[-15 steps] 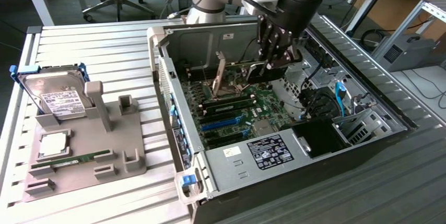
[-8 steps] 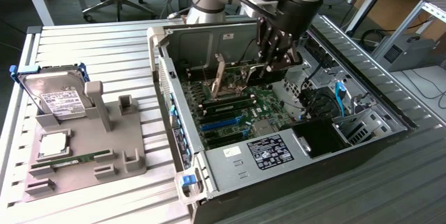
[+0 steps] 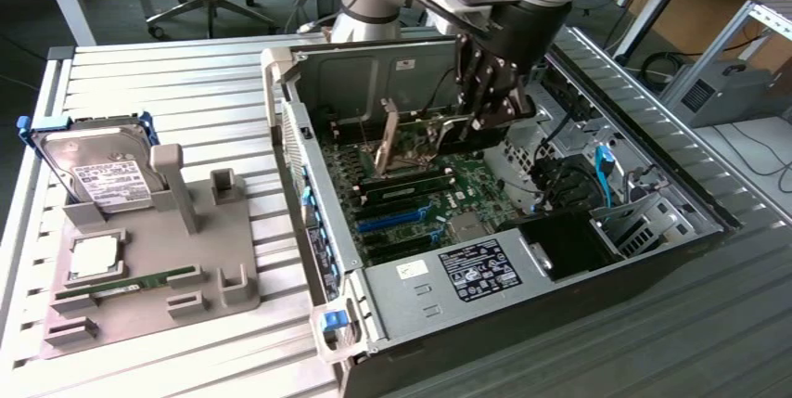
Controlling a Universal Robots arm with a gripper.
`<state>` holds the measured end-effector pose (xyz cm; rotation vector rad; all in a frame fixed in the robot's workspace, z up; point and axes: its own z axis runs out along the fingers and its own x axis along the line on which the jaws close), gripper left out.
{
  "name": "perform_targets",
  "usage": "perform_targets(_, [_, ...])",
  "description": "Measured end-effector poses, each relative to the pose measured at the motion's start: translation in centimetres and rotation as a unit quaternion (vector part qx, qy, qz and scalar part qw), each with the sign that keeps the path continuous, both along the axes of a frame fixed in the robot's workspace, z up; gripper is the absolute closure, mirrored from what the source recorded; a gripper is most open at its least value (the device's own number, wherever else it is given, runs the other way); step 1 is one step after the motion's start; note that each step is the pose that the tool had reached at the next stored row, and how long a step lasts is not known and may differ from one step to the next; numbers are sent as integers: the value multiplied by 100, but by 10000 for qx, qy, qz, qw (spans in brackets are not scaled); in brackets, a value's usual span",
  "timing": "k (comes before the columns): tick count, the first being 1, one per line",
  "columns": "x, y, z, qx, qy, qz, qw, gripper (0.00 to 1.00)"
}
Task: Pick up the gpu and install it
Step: 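Insert the gpu into the slot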
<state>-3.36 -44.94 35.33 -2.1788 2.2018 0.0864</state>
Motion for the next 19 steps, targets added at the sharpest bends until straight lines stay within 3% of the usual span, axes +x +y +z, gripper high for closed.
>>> perform_targets(2, [-7,0,-45,0,-13,0,10000,73])
perform_targets(4, [-69,-1,-219,0,-65,1,10000,73])
perform_targets(6, [-156,-123,-343,0,-78,1,10000,73])
perform_targets(7, [-187,-150,-411,1,-88,0,10000,73])
perform_targets(9, [-265,-150,-483,1,-89,0,10000,73])
perform_targets(10, [-326,-150,-603,2,-89,0,10000,73])
perform_targets(13, [-409,-150,-622,1,-89,1,10000,73])
perform_targets(19, [-424,-157,-632,3,-90,1,10000,73])
